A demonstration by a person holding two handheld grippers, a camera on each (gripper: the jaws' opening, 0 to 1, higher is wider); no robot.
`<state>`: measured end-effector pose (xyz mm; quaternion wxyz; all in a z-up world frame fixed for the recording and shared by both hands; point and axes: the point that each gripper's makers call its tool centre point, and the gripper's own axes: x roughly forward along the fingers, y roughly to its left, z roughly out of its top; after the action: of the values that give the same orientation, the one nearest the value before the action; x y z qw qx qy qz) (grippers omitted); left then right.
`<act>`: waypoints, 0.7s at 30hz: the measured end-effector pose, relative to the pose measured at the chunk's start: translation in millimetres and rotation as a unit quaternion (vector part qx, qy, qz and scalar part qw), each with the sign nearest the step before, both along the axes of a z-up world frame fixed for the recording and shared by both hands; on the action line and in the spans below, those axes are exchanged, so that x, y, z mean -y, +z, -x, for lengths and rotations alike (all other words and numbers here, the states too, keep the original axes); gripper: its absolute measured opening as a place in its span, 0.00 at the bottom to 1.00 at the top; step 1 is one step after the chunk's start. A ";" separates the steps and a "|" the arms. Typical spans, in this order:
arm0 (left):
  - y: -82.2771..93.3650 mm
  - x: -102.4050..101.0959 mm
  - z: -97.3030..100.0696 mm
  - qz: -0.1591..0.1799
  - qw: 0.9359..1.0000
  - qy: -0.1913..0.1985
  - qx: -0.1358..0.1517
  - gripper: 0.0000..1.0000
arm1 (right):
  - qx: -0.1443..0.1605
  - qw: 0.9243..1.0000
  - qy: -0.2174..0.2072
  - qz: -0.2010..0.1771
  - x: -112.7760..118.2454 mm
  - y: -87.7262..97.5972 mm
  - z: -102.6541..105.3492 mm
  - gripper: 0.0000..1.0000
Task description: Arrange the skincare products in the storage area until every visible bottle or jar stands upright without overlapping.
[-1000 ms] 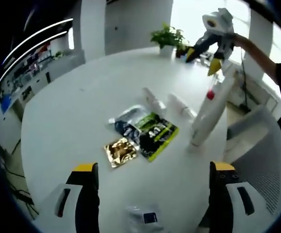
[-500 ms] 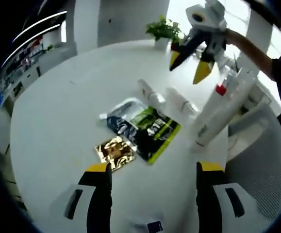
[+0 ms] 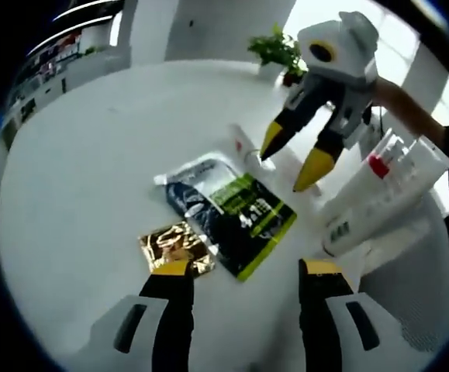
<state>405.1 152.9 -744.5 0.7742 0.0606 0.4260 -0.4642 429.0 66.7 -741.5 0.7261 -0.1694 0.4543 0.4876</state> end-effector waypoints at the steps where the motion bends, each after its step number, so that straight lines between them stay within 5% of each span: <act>1: -0.9 0.6 -3.7 0.001 1.000 0.005 -0.001 0.51 | -0.009 1.000 -0.001 0.006 1.4 -4.3 0.3 0.36; 12: -17.4 9.2 -19.3 0.009 0.999 0.037 -0.031 0.45 | -0.023 0.999 -0.020 0.038 19.6 -25.4 1.4 0.37; 21: -23.2 17.2 -21.9 0.016 0.997 0.058 -0.044 0.42 | -0.038 0.997 -0.068 0.007 18.7 -30.9 1.2 0.31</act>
<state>427.0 135.7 -767.7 0.7809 0.0032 0.4552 -0.4278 427.7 48.0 -772.3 0.7387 -0.1245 0.4951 0.4400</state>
